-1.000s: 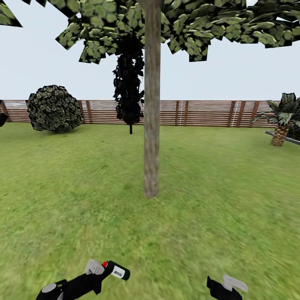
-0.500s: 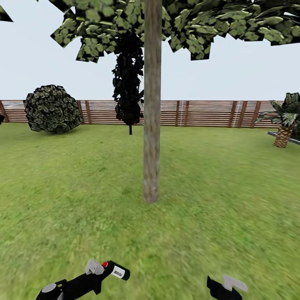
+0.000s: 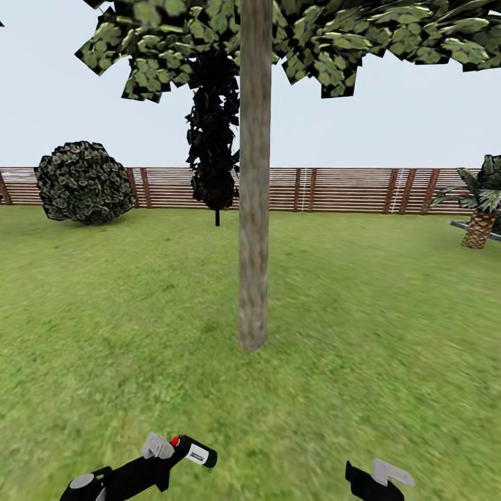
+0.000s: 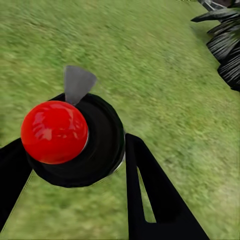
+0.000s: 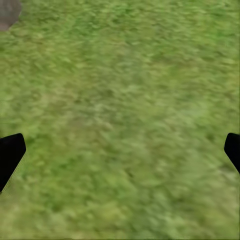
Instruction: In the garden, pick up the pesticide atomizer on the floor and spray pesticide onto both trees until each tree trunk is fully covered.
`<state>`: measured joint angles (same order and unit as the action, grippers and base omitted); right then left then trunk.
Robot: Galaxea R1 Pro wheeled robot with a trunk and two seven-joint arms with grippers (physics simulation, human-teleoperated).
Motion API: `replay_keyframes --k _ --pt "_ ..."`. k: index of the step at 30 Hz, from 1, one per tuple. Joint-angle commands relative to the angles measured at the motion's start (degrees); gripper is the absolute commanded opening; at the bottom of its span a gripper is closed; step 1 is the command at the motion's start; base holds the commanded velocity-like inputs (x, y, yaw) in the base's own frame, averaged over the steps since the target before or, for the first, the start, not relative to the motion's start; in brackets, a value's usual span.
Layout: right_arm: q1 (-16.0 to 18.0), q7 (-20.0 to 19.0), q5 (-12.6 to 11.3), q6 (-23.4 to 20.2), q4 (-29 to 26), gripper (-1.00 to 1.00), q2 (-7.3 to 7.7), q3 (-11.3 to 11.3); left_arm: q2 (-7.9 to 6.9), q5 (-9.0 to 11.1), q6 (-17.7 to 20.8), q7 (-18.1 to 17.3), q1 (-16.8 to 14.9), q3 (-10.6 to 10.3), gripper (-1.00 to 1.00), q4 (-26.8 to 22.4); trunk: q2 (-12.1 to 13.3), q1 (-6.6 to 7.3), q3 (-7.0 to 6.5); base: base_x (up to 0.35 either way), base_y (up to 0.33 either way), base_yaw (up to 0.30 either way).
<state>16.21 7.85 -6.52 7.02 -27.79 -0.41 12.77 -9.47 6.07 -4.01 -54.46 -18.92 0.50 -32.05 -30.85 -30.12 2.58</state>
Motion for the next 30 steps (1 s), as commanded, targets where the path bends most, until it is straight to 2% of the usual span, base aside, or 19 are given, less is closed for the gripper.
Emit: replay_keyframes --k 1,30 --pt "0.05 -0.03 -0.6 0.31 0.01 1.0 -0.03 0.07 0.01 0.08 -0.3 -0.21 -0.06 0.07 -1.0 0.06 -0.09 -0.06 0.11 0.346 0.0 0.0" --pt "0.05 -0.03 -0.6 0.31 0.09 1.0 -0.03 0.15 -0.02 0.08 -0.27 -0.21 -0.06 0.04 -1.0 0.06 -0.09 -0.06 0.11 0.346 0.0 0.0"
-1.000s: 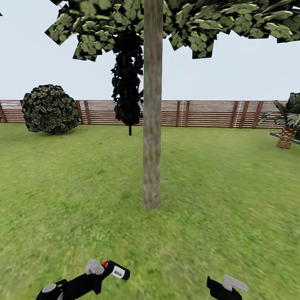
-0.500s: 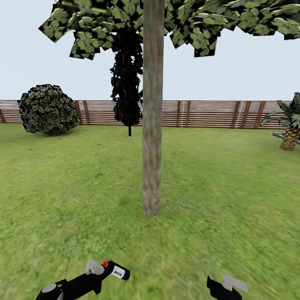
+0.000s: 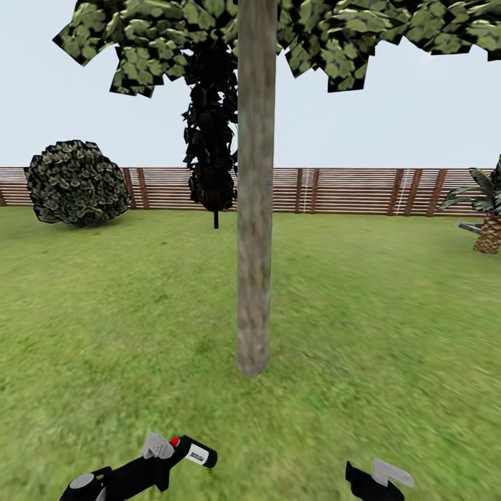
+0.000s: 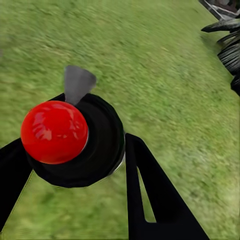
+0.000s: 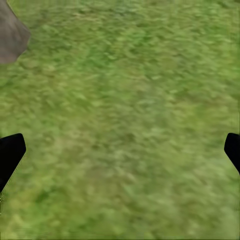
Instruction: In the garden, pick up the pesticide atomizer on the floor and spray pesticide onto both trees until each tree trunk is fully covered.
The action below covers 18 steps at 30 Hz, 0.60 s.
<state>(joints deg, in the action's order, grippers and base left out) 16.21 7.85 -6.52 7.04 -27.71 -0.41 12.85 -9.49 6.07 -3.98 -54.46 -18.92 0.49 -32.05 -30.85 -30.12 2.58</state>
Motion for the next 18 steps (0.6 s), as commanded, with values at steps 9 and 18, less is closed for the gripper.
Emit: replay_keyframes --k 9,18 --pt "0.05 -0.02 -0.6 0.25 0.02 1.0 -0.03 -0.01 -0.01 0.23 -0.51 -0.26 -0.06 0.09 -1.0 0.06 -0.09 -0.06 0.11 0.263 0.0 0.0" --pt "0.05 -0.02 -0.6 0.26 0.02 1.0 -0.03 -0.01 -0.01 0.25 -0.6 -0.3 -0.06 0.05 -1.0 0.05 -0.09 -0.06 0.11 0.067 0.0 0.0"
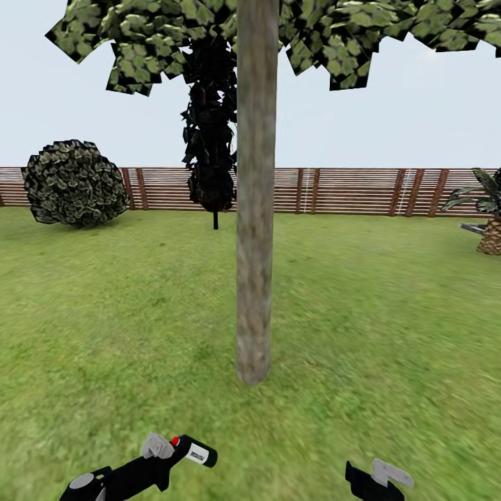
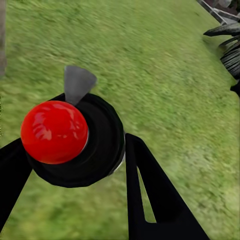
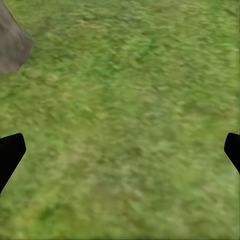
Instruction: In the garden, pick up the pesticide atomizer on the floor and spray pesticide onto both trees until each tree trunk is fully covered.
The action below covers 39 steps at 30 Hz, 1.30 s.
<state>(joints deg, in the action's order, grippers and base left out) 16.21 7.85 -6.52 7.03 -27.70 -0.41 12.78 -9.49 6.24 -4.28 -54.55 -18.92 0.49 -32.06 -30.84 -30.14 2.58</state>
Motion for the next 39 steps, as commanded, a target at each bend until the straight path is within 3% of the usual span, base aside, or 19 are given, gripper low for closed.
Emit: replay_keyframes --k 1,14,24,29,33,39 --pt "0.05 -0.02 -0.6 0.28 0.01 1.0 -0.03 0.06 0.0 0.02 -0.3 -0.18 -0.06 0.04 -1.0 0.06 -0.1 -0.04 0.11 0.22 0.0 0.0" --pt "0.05 -0.02 -0.6 0.27 0.01 1.0 -0.03 0.06 0.0 -0.01 -0.16 -0.09 -0.06 -0.19 -1.0 -0.02 -0.1 -0.04 0.11 0.295 0.0 0.0" --pt "0.05 -0.02 -0.59 0.27 0.0 1.0 -0.03 0.05 0.08 -0.3 -0.11 0.18 -0.03 -0.53 -1.0 -0.3 -0.1 -0.04 0.11 0.059 0.0 0.0" --pt "0.05 -0.02 -0.57 0.32 -0.02 1.0 0.01 0.1 0.08 -2.84 -0.42 0.22 0.14 -0.64 -1.0 -0.37 -0.1 -0.04 0.11 0.006 0.0 0.0" --pt "0.05 -0.08 -0.48 0.35 -0.11 1.0 0.04 -0.06 0.08 -4.75 -2.87 0.25 0.19 -0.65 -1.0 -0.1 -0.1 -0.04 0.11 0.001 0.0 0.0" --pt "0.23 -3.51 -0.5 -2.09 -3.85 1.0 0.47 -2.19 0.08 -5.28 -4.73 0.13 0.2 -0.59 -1.0 -0.26 -0.1 -0.04 0.11 0.0 0.0 0.0"
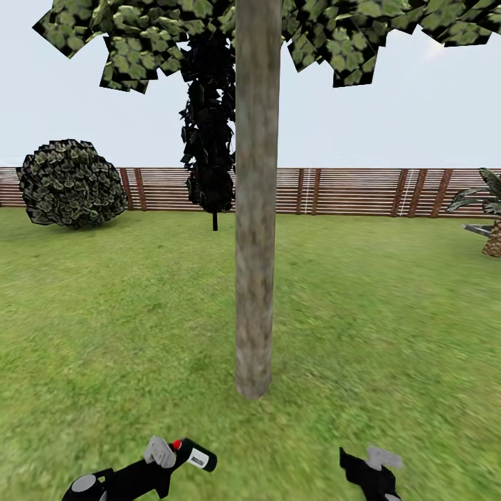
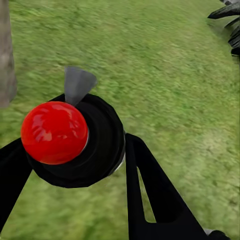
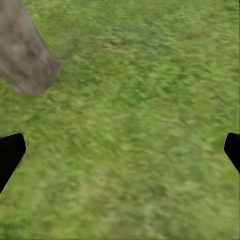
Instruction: In the garden, pick up the pesticide atomizer on the floor and spray pesticide onto both trees until each tree trunk is fully covered.
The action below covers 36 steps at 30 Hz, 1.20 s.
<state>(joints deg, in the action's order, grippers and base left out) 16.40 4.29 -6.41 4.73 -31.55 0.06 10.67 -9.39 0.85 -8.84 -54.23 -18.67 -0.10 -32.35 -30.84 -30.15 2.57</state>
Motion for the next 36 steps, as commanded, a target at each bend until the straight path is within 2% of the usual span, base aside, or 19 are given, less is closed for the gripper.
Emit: replay_keyframes --k 1,3,4,5,6,10,11,13,14,17,18,19,20,23,28,29,34,36 --pt "0.06 -0.72 -0.61 -1.25 -1.24 1.0 -0.02 -0.28 -0.01 0.08 -0.25 -0.19 -0.05 0.0 -1.0 0.01 -0.1 -0.02 0.12 0.0 0.0 0.0" --pt "0.09 -3.67 -0.66 -8.85 -6.56 1.0 -0.02 -0.9 -0.01 0.02 -0.45 -0.18 -0.05 0.01 -1.0 -0.12 -0.1 -0.02 0.12 0.0 0.0 0.0" --pt "0.14 -6.56 -0.69 -15.56 -10.88 1.0 0.05 -1.22 -0.01 -0.01 -0.52 -0.19 -0.05 -0.01 -1.0 -0.2 -0.1 -0.02 0.12 0.0 0.0 0.0" --pt "0.22 -8.32 -0.71 -19.01 -13.11 1.0 0.08 -1.33 -0.01 -0.02 -0.55 -0.21 -0.05 -0.02 -1.0 -0.23 -0.1 -0.02 0.12 0.0 0.0 0.0" --pt "0.79 -12.35 -0.76 -25.66 -17.44 1.0 0.16 -1.48 -0.01 0.0 -0.6 -0.26 -0.05 -0.04 -1.0 -0.3 -0.1 -0.02 0.12 0.0 0.0 0.0" --pt "3.13 -21.29 -1.03 -36.62 -24.42 1.0 0.27 -1.57 -0.01 0.01 -1.09 -0.42 -0.05 -0.06 -1.0 -0.38 -0.1 -0.02 0.12 0.0 0.0 0.0" --pt "4.37 -26.3 -1.17 -41.27 -27.32 1.0 0.31 -1.59 -0.01 0.01 -1.47 -0.5 -0.05 -0.07 -1.0 -0.4 -0.1 -0.02 0.12 0.0 0.0 0.0" --pt "5.36 -31.3 -1.26 -45.54 -30.05 1.0 0.34 -1.6 -0.05 -0.01 -1.75 -0.57 -0.05 -0.07 -1.0 -0.43 -0.1 -0.02 0.12 0.0 0.0 0.0" --pt "6.22 -36.48 -1.31 -49.72 -32.72 1.0 0.37 -1.64 -0.07 -0.03 -1.92 -0.65 -0.02 -0.07 -1.0 -0.46 -0.1 -0.02 0.12 0.0 0.0 0.0" --pt "7.29 -44.59 -1.31 -55.29 -36.11 1.0 0.78 -1.72 -0.08 -0.04 -2.07 -0.72 0.01 -0.09 -1.0 -0.52 -0.1 -0.02 0.12 0.0 0.0 0.0" --pt "7.79 -49.93 -1.28 -58.11 -37.7 1.0 1.55 -1.78 -0.09 -0.05 -2.13 -0.74 0.02 -0.08 -1.0 -0.55 -0.1 -0.02 0.12 0.0 0.0 0.0" --pt "8.0 -52.47 -1.27 -59.33 -38.3 1.0 2.0 -1.85 -0.09 -0.05 -2.15 -0.75 0.02 -0.08 -1.0 -0.56 -0.1 -0.02 0.12 0.0 0.0 0.0" --pt "8.5 -57.04 -1.26 -61.68 -39.14 1.0 2.83 -2.17 -0.1 -0.05 -2.18 -0.76 0.03 -0.1 -1.0 -0.58 -0.1 -0.02 0.12 0.0 0.0 0.0" --pt "9.79 -63.32 -1.28 -64.64 -39.97 1.0 4.01 -3.07 -0.08 -0.06 -2.27 -0.75 0.03 -0.1 -1.0 -0.54 -0.1 -0.02 0.12 0.0 0.0 0.0" --pt "10.58 -67.24 -1.36 -64.73 -40.44 1.0 4.51 -5.65 -0.09 -0.06 -2.31 -0.78 0.08 -0.09 -1.0 -0.57 -0.1 -0.02 0.12 0.0 0.0 0.0" --pt "10.67 -67.77 -1.35 -64.73 -40.5 -1.0 4.48 -6.71 -0.09 -0.06 -2.31 -0.76 0.06 -0.08 -1.0 -0.55 -0.1 -0.02 0.12 0.0 0.0 0.0" --pt "10.76 -68.91 -1.37 -64.73 -40.8 -1.0 4.26 -10.87 -0.1 -0.06 -2.32 -0.72 0.04 -0.08 -1.0 -0.53 -0.1 -0.02 0.12 0.0 0.0 0.0" --pt "10.73 -70.21 -1.28 -64.73 -42.31 -1.0 4.15 -14.06 -0.1 -0.06 -2.32 -0.71 0.04 -0.1 -1.0 -0.52 -0.1 -0.02 0.12 0.0 0.0 0.0"
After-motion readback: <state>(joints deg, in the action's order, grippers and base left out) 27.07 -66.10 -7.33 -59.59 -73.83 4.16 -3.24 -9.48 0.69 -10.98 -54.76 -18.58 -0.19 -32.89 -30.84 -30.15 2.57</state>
